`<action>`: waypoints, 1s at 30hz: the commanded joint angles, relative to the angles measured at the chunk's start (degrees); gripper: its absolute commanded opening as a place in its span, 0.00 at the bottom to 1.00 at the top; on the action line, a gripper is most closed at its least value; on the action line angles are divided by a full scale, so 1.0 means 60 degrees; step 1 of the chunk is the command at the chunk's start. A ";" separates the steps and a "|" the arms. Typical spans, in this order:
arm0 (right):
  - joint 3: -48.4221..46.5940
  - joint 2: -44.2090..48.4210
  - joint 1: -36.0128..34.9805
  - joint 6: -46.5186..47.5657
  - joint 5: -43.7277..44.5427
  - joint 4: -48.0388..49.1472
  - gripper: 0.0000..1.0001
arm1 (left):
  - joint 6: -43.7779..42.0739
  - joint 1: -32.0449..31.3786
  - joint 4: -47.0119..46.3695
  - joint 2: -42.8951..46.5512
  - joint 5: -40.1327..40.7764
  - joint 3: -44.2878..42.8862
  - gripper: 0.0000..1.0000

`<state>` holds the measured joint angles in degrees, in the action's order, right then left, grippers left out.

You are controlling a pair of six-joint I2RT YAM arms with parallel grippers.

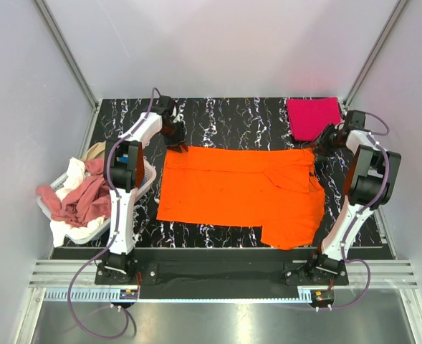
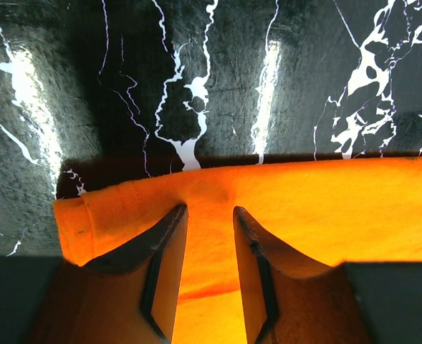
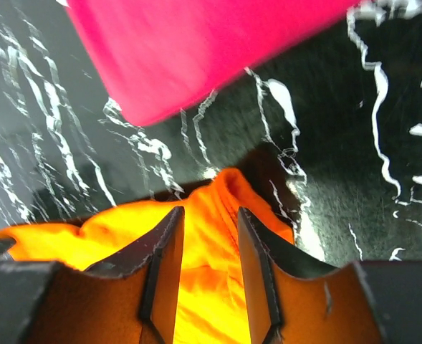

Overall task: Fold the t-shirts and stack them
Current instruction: Fold the tshirt

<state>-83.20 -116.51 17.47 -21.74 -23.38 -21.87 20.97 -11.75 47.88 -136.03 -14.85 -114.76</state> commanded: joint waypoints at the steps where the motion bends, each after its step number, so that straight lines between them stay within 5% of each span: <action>1: -0.0547 -0.0166 0.0032 0.0298 -0.0337 -0.0398 0.42 | -0.0185 0.0024 -0.0201 -0.0283 0.0132 -0.0209 0.39; 11: -0.0738 -0.0694 0.0032 0.0254 0.0101 -0.0369 0.33 | -0.0170 0.0024 -0.0187 -0.0327 0.0249 -0.0136 0.39; 17: -0.0841 -0.0782 0.0047 0.0268 -0.0001 -0.0325 0.43 | -0.0185 0.0024 -0.0201 -0.0371 0.0249 -0.0165 0.39; 22: -0.1031 -0.0943 0.0047 0.0268 -0.0073 -0.0325 0.41 | -0.0199 0.0024 -0.0201 -0.0415 0.0264 -0.0180 0.39; 30: -0.1017 -0.1133 0.0061 0.0195 -0.0015 -0.0311 0.23 | -0.0170 0.0010 -0.0201 -0.0444 0.0278 -0.0092 0.39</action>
<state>-87.64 -122.50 17.61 -20.75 -23.46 -23.90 20.99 -11.73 47.88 -136.03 -14.81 -114.76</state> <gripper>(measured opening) 0.234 0.388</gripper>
